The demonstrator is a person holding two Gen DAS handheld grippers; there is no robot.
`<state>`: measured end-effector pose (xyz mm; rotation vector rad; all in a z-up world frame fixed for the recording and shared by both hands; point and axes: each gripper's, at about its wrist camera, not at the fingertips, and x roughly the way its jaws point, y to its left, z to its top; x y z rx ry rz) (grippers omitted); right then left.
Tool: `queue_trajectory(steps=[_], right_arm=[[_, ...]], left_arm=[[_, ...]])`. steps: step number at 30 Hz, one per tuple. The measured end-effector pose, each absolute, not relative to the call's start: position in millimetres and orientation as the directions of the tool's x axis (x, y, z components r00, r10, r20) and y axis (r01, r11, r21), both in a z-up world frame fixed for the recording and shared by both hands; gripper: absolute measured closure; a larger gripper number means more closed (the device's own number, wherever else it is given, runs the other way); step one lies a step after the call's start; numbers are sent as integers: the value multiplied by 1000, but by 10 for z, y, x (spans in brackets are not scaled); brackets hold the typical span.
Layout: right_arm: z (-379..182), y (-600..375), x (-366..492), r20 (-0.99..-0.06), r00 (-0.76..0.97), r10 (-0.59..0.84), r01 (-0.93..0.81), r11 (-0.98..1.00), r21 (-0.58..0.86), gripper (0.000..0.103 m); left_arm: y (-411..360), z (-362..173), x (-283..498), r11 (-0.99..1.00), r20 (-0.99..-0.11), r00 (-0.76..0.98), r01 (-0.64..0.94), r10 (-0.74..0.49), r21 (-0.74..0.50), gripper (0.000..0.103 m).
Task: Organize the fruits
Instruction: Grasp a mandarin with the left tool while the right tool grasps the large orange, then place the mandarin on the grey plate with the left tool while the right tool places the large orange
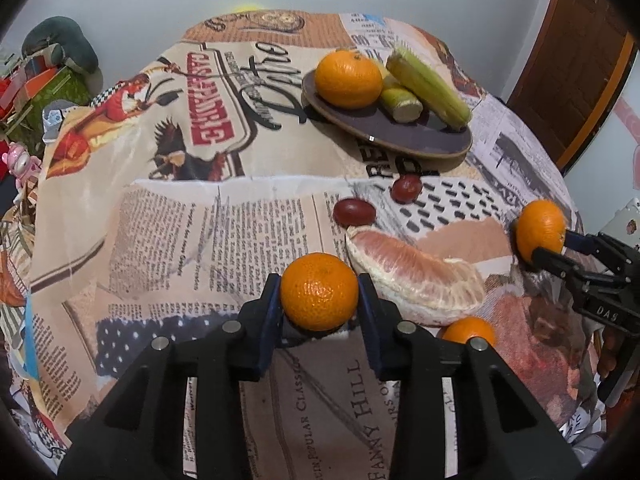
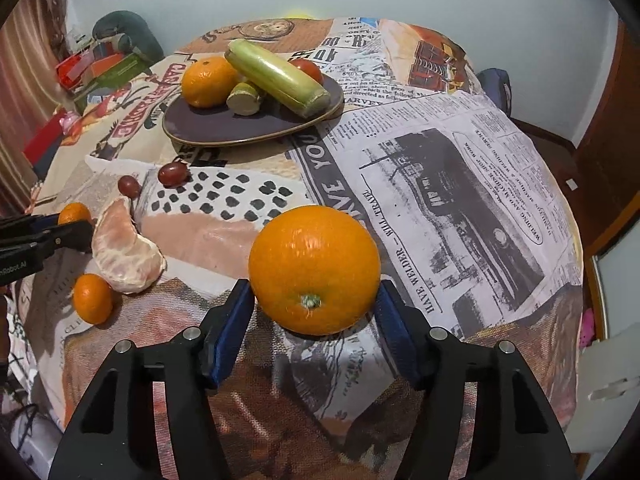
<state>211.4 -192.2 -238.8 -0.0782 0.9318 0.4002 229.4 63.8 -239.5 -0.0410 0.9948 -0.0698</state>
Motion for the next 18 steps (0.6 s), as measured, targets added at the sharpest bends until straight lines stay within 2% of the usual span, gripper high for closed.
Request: queue_trajectory(steps=[10, 11, 13, 14, 18], right_arm=[[-2119, -1839, 2120, -744, 572, 344, -396, 911, 116, 50], [-2093, -1823, 2133, -740, 576, 348, -400, 909, 116, 53], [-2030, -1792, 2158, -727, 585, 360, -411, 904, 116, 83], [-2003, -1783, 2189, -729, 576, 369, -416, 900, 127, 94], [-1954, -1753, 2218, -728, 582, 361, -435, 895, 96, 91]], left_arm=[[577, -2053, 2354, 997, -786, 613, 60, -80, -54, 66], [566, -2021, 2367, 997, -780, 620, 63, -82, -55, 66], [548, -1969, 2403, 996, -771, 630, 69, -89, -59, 66], [536, -1949, 2426, 996, -768, 634, 72, -92, -60, 66], [498, -1926, 2461, 994, -762, 639, 80, -105, -69, 66]])
